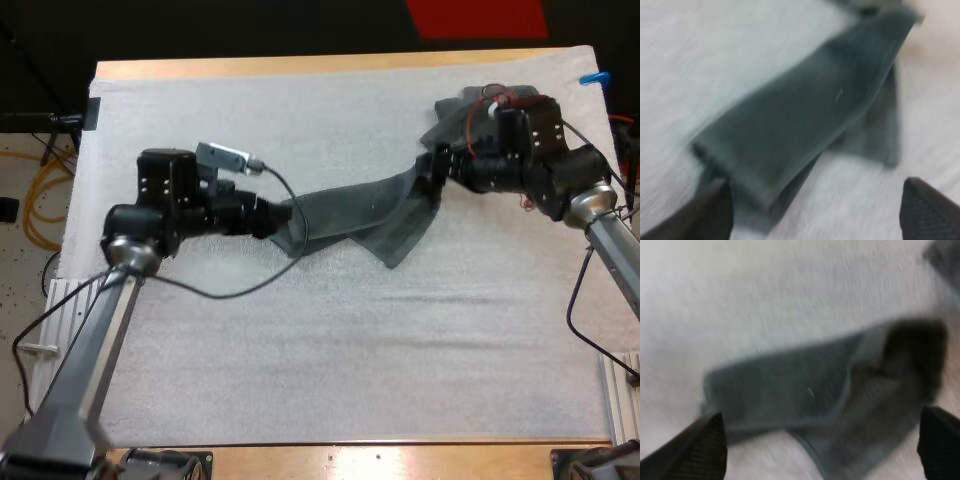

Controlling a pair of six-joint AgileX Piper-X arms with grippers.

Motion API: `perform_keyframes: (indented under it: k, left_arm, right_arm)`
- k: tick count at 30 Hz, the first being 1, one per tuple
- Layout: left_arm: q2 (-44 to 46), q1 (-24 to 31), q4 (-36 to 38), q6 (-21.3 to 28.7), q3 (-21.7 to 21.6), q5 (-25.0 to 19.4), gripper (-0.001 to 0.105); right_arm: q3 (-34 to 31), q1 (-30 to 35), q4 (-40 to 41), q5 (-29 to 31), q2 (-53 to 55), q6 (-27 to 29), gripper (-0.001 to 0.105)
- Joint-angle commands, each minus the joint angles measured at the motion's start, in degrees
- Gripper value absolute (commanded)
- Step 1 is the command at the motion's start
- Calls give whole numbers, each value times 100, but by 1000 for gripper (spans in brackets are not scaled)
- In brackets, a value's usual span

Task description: Pick towel from pile fold and stack

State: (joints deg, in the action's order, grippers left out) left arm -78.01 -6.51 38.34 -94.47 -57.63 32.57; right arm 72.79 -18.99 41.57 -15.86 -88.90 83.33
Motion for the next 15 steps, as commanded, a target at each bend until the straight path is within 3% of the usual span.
perform_keyframes:
  k: [1,4,10,15]
  left_arm:
    - [191,5,418,253,-52,-305,67]
    - [511,5,859,385,-45,-461,67]
    - [1008,5,1126,353,216,-460,67]
    - [1326,5,1123,302,671,-460,67]
  right_arm:
    - [46,-74,348,62,49,189,75]
    - [-22,-196,685,66,47,258,75]
    - [-507,-241,607,20,-138,30,75]
    - [-890,-241,-145,-653,-686,-624,75]
